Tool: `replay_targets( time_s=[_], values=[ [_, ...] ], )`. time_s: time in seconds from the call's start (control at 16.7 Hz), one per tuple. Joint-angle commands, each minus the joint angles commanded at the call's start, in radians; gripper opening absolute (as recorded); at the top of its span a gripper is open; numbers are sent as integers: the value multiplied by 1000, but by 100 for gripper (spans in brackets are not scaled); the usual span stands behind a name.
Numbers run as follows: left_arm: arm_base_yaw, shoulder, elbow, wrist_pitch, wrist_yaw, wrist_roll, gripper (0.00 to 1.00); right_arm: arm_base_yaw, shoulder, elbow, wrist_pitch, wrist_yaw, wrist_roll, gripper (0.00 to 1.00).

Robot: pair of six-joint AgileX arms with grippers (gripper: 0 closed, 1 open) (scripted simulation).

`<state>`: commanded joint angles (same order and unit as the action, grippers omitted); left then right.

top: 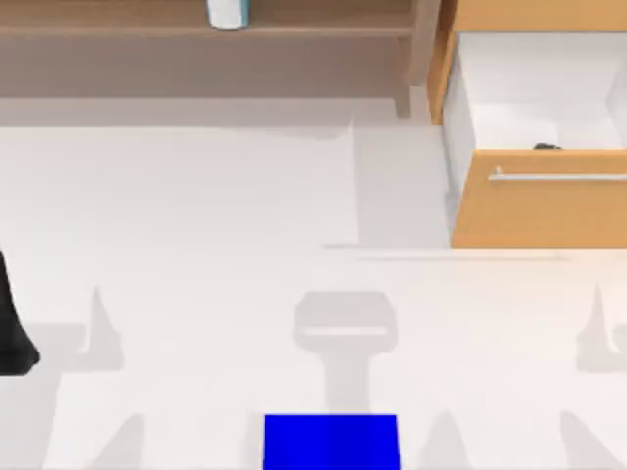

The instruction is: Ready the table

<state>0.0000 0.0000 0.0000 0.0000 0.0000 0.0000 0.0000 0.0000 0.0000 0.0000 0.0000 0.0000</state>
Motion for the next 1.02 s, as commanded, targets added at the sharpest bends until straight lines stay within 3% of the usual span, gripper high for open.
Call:
replay_targets(
  time_s=[0.24, 0.48, 1.02],
  values=[
    [0, 0, 0, 0, 0, 0, 100, 2, 30, 30, -23, 1, 9, 100],
    [0, 0, 0, 0, 0, 0, 100, 13, 216, 213, -148, 6, 61, 100],
    [0, 0, 0, 0, 0, 0, 100, 67, 1158, 1062, -623, 23, 261, 100]
  ],
)
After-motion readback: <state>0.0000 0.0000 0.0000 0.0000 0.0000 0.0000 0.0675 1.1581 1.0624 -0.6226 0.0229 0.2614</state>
